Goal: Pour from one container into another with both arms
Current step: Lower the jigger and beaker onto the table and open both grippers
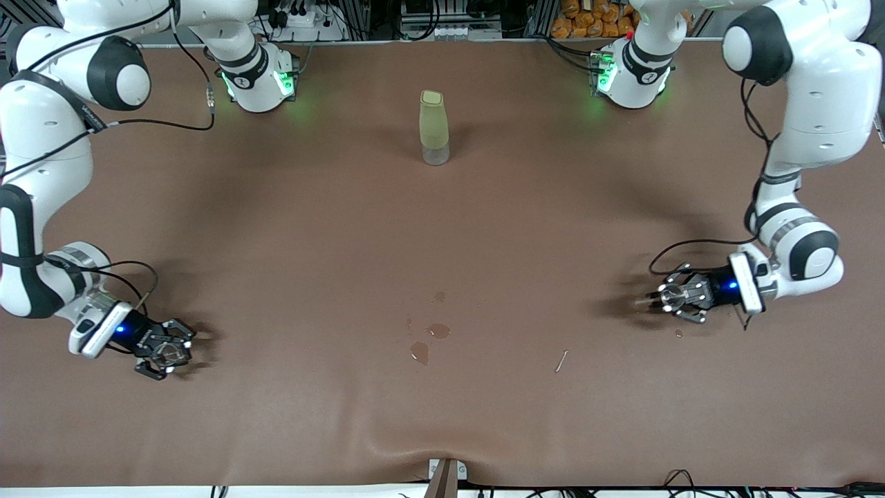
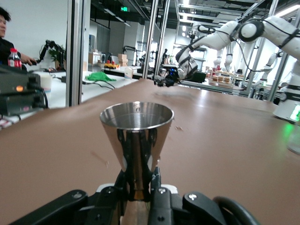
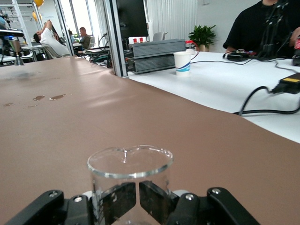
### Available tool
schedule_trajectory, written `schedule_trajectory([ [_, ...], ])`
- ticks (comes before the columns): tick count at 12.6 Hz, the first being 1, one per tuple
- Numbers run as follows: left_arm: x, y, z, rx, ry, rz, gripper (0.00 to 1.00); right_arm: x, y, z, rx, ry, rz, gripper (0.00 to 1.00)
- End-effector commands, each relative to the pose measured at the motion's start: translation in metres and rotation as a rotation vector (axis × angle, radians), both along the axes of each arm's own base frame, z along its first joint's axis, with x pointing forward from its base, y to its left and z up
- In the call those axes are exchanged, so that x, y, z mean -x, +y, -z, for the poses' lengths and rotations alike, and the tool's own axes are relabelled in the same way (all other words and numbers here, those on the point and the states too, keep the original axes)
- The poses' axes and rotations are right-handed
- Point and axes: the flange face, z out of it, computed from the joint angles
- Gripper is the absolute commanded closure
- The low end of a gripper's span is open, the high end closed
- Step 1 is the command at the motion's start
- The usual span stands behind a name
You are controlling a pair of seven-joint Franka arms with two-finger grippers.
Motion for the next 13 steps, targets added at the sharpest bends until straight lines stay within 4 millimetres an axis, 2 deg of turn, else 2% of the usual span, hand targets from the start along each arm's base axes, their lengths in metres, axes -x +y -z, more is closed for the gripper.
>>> schedule_trajectory([
  [1, 0.018, 0.023, 0.017, 0.025, -0.009, 0.023, 0.99, 0.002, -0.014, 0.010, -0.004, -0.018, 0.007, 1.00],
  [3, 0.026, 0.034, 0.031, 0.031, -0.042, 0.017, 0.96, 0.011, -0.011, 0.037, -0.020, 0.015, 0.011, 1.00],
  [5, 0.033, 0.039, 0.044, 0.031, -0.049, 0.014, 0.91, 0.013, -0.013, 0.042, -0.023, 0.020, 0.015, 1.00],
  [7, 0.036, 0.045, 0.048, 0.011, -0.044, 0.042, 0.84, 0.013, -0.012, 0.043, -0.025, 0.023, 0.015, 1.00],
  [8, 0.040, 0.051, 0.050, 0.006, -0.037, 0.042, 0.83, 0.013, -0.013, 0.043, -0.025, 0.024, 0.017, 0.53],
  [9, 0.044, 0.055, 0.054, 0.001, -0.028, 0.044, 0.81, 0.013, -0.013, 0.043, -0.029, 0.028, 0.018, 0.01],
  [11, 0.045, 0.056, 0.054, -0.002, -0.026, 0.052, 0.76, 0.015, -0.021, 0.041, -0.031, 0.028, 0.030, 0.00],
  [12, 0.045, 0.055, 0.054, -0.002, -0.026, 0.054, 0.66, 0.014, -0.022, 0.036, -0.030, 0.024, 0.031, 0.00],
  [13, 0.045, 0.055, 0.054, -0.002, -0.023, 0.053, 0.23, 0.011, -0.023, 0.029, -0.025, 0.016, 0.031, 0.00],
])
